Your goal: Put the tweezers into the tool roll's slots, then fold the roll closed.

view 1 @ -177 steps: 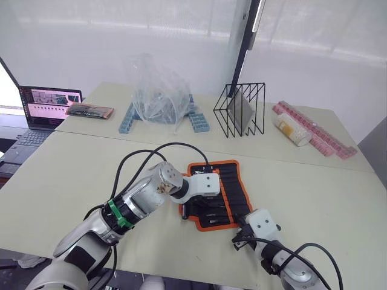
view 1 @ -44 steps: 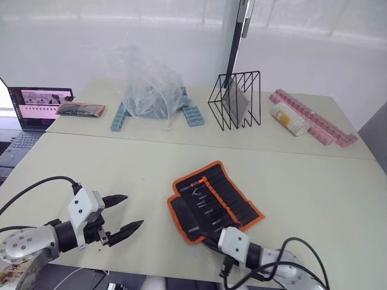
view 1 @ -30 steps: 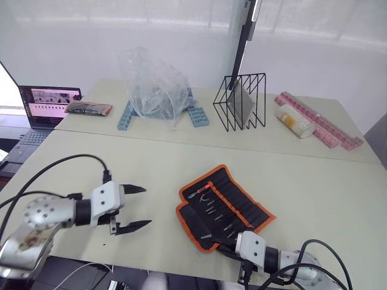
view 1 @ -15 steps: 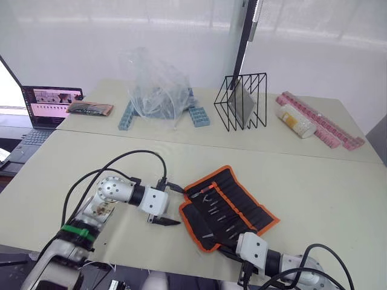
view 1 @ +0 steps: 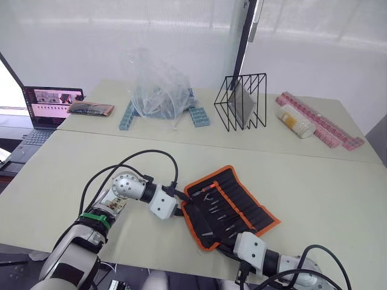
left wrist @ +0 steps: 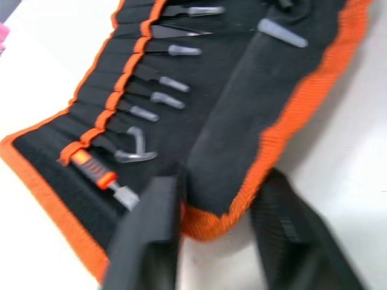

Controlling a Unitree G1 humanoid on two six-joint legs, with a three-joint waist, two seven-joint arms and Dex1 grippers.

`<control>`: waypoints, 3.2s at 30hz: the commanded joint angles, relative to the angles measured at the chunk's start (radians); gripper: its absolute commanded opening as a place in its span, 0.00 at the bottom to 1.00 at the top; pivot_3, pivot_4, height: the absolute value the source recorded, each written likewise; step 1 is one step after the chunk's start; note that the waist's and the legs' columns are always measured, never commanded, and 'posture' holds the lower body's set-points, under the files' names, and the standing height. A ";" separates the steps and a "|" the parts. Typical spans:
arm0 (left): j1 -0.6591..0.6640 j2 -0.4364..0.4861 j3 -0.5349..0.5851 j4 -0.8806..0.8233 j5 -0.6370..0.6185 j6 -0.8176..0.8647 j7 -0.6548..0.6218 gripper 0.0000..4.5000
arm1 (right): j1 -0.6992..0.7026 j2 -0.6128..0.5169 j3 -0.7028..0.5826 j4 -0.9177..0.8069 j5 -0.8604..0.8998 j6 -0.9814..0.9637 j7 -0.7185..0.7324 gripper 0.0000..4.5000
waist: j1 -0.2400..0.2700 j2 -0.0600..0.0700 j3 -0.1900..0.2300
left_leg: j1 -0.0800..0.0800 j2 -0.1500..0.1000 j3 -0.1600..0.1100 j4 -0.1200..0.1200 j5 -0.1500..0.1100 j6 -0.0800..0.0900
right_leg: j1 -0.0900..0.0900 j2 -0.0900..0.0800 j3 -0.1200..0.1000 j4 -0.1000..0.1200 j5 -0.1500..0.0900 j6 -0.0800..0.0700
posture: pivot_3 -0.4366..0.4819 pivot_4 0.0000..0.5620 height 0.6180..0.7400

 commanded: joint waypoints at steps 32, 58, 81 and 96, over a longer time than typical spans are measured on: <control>0.588 0.471 0.265 -0.829 -0.322 1.024 0.132 0.00 | -0.333 0.017 -0.019 0.168 0.210 0.105 0.172 0.00 | -0.028 0.006 0.005 | 0.001 0.010 0.000 -0.004 0.000 0.000 | -0.004 0.010 0.001 0.002 -0.001 -0.005 | 0.48 0.27 0.84; 0.226 0.253 0.207 -0.566 -0.383 1.366 0.116 0.00 | -0.250 0.069 -0.141 0.131 0.357 0.305 0.067 0.00 | -0.033 0.006 0.005 | -0.001 0.010 -0.001 -0.004 0.000 0.000 | -0.005 0.011 0.001 0.001 0.000 -0.005 | 0.48 0.27 0.84; 0.505 0.410 0.341 -0.914 -0.507 1.532 0.189 0.00 | -0.360 0.023 -0.012 0.209 0.074 -0.032 0.107 0.60 | -0.030 0.005 0.007 | 0.000 0.011 0.000 -0.005 0.000 0.000 | -0.006 0.011 0.001 0.001 -0.001 -0.006 | 0.48 0.27 0.84; 0.452 0.447 0.232 -0.885 -0.455 1.526 0.154 0.00 | -0.362 0.008 0.040 0.074 0.139 0.174 0.153 0.60 | -0.030 0.005 0.007 | -0.001 0.011 0.000 -0.005 0.000 0.000 | -0.006 0.011 0.001 0.001 -0.001 -0.006 | 0.48 0.27 0.84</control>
